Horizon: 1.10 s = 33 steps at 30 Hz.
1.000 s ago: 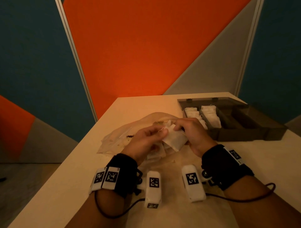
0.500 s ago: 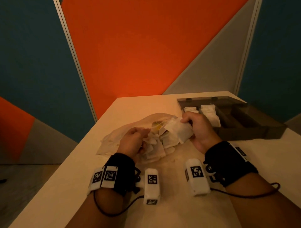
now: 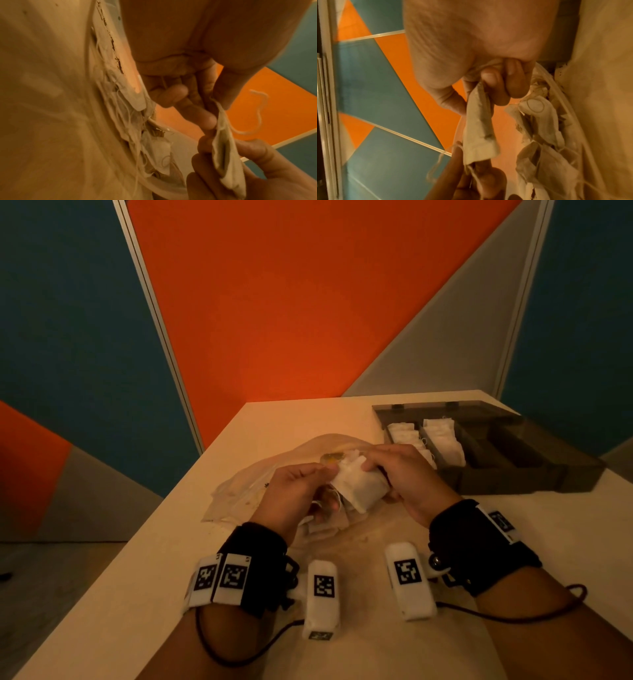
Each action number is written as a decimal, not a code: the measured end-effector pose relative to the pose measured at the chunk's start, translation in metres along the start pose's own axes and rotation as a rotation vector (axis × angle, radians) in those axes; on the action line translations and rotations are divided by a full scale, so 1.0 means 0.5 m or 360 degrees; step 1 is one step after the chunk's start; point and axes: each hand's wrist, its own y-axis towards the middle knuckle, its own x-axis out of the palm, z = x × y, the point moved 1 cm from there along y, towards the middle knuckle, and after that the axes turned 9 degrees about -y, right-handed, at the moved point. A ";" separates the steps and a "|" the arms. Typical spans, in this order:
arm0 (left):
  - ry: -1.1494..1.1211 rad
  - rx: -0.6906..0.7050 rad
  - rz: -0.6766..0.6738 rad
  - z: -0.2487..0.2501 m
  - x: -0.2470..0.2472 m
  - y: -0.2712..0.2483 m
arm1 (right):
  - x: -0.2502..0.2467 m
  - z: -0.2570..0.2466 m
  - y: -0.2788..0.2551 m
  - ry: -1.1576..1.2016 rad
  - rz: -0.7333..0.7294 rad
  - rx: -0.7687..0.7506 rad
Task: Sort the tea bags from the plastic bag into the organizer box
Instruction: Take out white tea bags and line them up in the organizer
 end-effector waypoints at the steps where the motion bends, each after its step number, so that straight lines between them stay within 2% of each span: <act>1: 0.0007 -0.0004 -0.0005 0.001 -0.001 -0.001 | 0.001 0.000 -0.001 -0.0022 -0.0019 0.0009; 12: 0.0109 0.0032 0.0015 0.002 -0.002 -0.004 | -0.002 0.004 0.003 -0.0067 -0.0067 0.0020; 17: 0.0142 -0.0002 0.0038 0.009 0.001 -0.007 | -0.014 0.013 0.004 -0.0221 -0.0294 0.0068; 19: 0.0160 -0.0001 0.0026 0.011 0.003 -0.009 | -0.019 0.009 -0.002 -0.0263 -0.0406 0.0007; 21: 0.0169 0.0014 0.0040 0.010 0.003 -0.008 | -0.026 0.003 -0.004 -0.0310 -0.0415 -0.0074; 26: 0.0073 0.0031 0.0165 0.007 0.000 -0.003 | -0.088 -0.044 -0.005 -0.0409 -0.0207 -0.0224; 30: -0.0027 0.0011 0.0247 0.004 -0.006 0.005 | -0.198 -0.104 0.021 -0.0189 0.0236 -0.0211; 33: -0.0031 -0.0001 0.0296 0.002 -0.008 0.007 | -0.274 -0.126 0.054 -0.0328 0.0443 -0.0211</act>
